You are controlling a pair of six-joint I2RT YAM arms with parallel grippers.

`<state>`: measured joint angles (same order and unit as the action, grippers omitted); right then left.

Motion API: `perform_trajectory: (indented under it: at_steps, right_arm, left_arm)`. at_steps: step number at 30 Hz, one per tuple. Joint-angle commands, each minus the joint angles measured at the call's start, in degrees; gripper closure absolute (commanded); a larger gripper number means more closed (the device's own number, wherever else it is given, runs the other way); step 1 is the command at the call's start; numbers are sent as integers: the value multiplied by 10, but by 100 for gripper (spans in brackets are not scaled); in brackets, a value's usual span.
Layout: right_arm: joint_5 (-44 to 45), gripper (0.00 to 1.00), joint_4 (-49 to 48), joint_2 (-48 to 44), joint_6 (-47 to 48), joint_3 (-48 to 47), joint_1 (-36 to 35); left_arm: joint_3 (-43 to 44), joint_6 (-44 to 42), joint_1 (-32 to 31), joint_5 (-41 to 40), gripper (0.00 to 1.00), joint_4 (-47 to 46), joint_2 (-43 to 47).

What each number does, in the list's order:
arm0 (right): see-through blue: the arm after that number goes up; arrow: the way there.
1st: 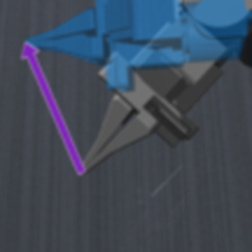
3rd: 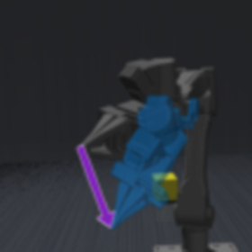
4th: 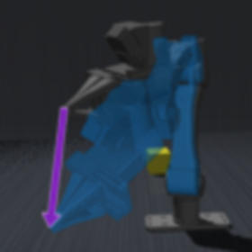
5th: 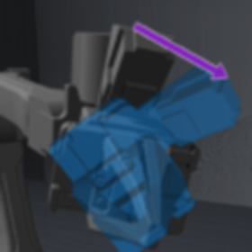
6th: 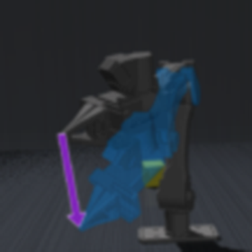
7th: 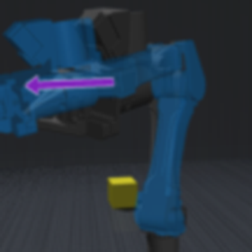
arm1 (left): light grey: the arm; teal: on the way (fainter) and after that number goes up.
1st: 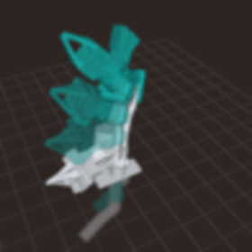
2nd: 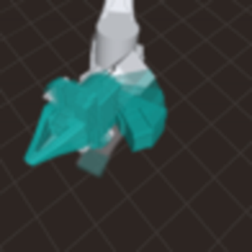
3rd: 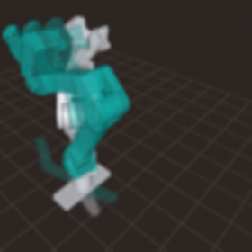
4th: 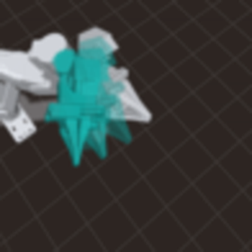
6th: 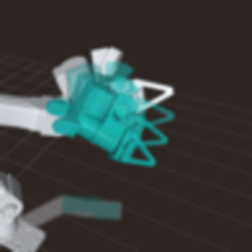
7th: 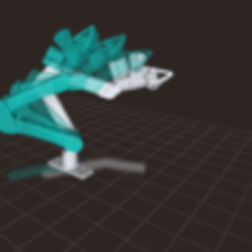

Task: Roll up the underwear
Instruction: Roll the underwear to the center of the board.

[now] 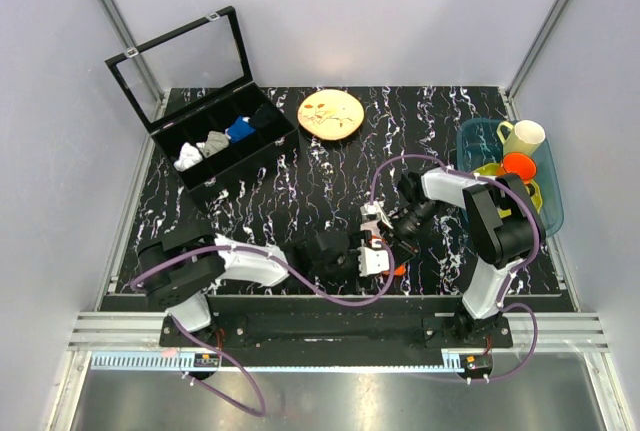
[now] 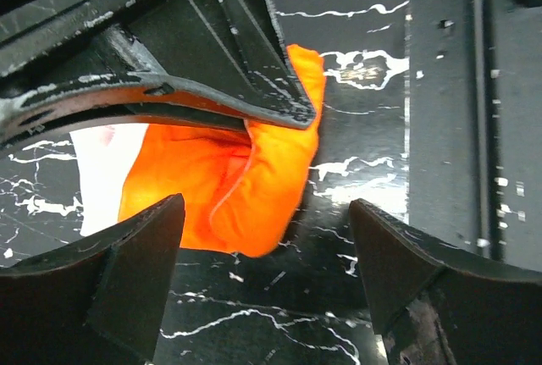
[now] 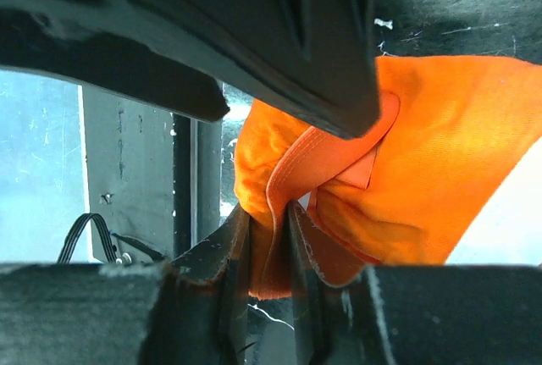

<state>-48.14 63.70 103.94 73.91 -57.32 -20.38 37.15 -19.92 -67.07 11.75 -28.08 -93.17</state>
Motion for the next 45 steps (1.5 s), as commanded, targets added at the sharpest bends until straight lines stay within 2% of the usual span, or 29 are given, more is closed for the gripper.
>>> perform_trajectory:
  at_steps: [1,3,6,8,10,13,15,17,18,22,29,31,33,34,37,38,39,41,45]
  right_arm:
    - [0,74,18,6,8,-10,4]
    - [0,74,18,6,9,-10,3]
    - [1,74,13,8,5,-10,4]
    - [2,73,7,9,0,-10,5]
    - [3,73,4,7,-6,-10,4]
    - [3,69,-4,-7,-17,-10,7]
    - [2,64,-10,-20,-25,-10,17]
    - [-1,60,-18,-41,-36,-11,30]
    - [-7,54,-23,-49,-36,-10,50]
    - [-11,46,-26,-94,-32,-8,100]
    - [-3,42,-46,-199,-32,-10,171]
    - [10,38,-78,-268,-28,11,172]
    - [1,34,-117,-347,3,51,172]
    - [-6,28,-128,-374,19,66,171]
    - [-52,15,-128,-462,153,134,171]
    - [-70,12,-112,-467,249,143,168]
    - [-77,13,-67,-452,279,144,165]
    - [-65,13,-67,-436,309,150,142]
    - [21,14,-153,-436,277,193,67]
  left_arm:
    - [42,-31,-3,-49,20,4,-32]
    - [43,-30,-3,-53,24,0,-40]
    - [47,-25,-3,-50,35,6,-47]
    - [54,-17,-3,-38,46,18,-50]
    - [61,-7,-3,-30,51,29,-59]
    - [76,18,3,-3,64,58,-75]
    - [86,39,13,41,75,79,-83]
    - [90,93,40,92,80,88,-95]
    - [86,111,50,109,82,86,-98]
    - [86,216,108,232,83,58,-131]
    - [169,316,163,388,85,130,-244]
    - [184,358,184,427,85,145,-272]
    - [193,398,202,452,85,143,-305]
    - [195,412,208,465,85,140,-313]
    - [189,477,231,481,85,103,-339]
    - [189,493,236,483,85,96,-344]
    - [193,516,243,486,85,90,-355]
    - [199,533,245,491,85,89,-364]
    - [236,550,248,486,83,128,-384]
